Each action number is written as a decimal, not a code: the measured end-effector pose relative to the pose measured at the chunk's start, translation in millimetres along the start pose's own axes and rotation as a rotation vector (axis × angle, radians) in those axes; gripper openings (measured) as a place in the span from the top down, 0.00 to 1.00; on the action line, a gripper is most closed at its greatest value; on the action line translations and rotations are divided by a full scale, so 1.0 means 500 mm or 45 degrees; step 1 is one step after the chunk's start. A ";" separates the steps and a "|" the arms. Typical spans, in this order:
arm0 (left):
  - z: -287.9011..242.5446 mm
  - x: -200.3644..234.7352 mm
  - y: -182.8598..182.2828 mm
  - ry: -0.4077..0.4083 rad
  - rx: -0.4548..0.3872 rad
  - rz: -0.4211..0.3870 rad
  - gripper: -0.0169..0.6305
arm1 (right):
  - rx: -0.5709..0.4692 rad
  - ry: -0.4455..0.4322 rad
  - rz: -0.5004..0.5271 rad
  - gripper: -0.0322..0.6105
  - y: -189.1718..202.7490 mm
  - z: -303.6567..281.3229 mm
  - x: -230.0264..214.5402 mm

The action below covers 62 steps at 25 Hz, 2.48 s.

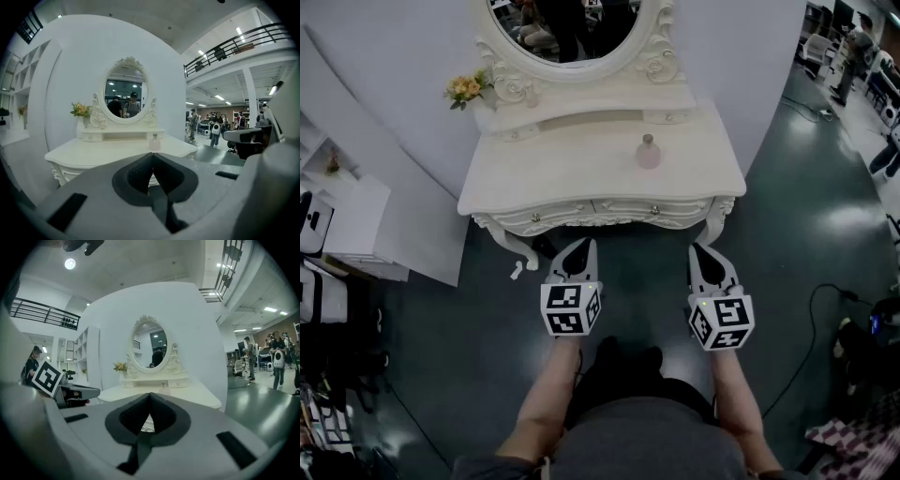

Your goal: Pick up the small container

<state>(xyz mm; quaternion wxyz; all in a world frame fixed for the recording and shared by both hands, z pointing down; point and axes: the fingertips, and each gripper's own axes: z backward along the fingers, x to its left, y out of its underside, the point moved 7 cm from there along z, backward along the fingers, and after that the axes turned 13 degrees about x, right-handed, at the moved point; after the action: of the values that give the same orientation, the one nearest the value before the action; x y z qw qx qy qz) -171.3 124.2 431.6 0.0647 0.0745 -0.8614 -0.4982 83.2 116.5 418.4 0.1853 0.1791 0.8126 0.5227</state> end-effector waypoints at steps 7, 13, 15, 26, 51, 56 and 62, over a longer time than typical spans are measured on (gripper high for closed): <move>0.009 -0.026 -0.010 -0.018 -0.039 0.008 0.96 | -0.048 -0.032 -0.017 0.95 -0.006 0.026 -0.018; -0.002 -0.049 -0.020 0.015 -0.037 0.007 0.88 | -0.067 -0.052 -0.026 0.95 -0.001 0.041 -0.032; -0.010 -0.055 -0.025 0.023 -0.038 0.014 0.84 | -0.068 -0.053 -0.023 0.95 -0.001 0.041 -0.038; -0.115 -0.061 -0.066 0.062 0.000 0.007 0.69 | -0.077 -0.056 -0.055 0.95 -0.019 -0.003 -0.081; -0.600 -0.049 -0.235 0.193 0.134 -0.110 0.61 | -0.037 0.114 -0.181 0.95 -0.132 -0.281 -0.275; -0.663 -0.056 -0.247 0.207 0.181 -0.145 0.61 | -0.021 0.144 -0.202 0.95 -0.139 -0.313 -0.301; -0.724 -0.051 -0.257 0.217 0.209 -0.164 0.61 | -0.004 0.164 -0.222 0.95 -0.143 -0.345 -0.319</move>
<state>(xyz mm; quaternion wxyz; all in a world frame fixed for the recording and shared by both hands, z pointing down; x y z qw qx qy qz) -71.1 -241.5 498.7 0.0993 0.1769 -0.8841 -0.4211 130.3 -123.6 437.2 0.1779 0.0736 0.8345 0.5162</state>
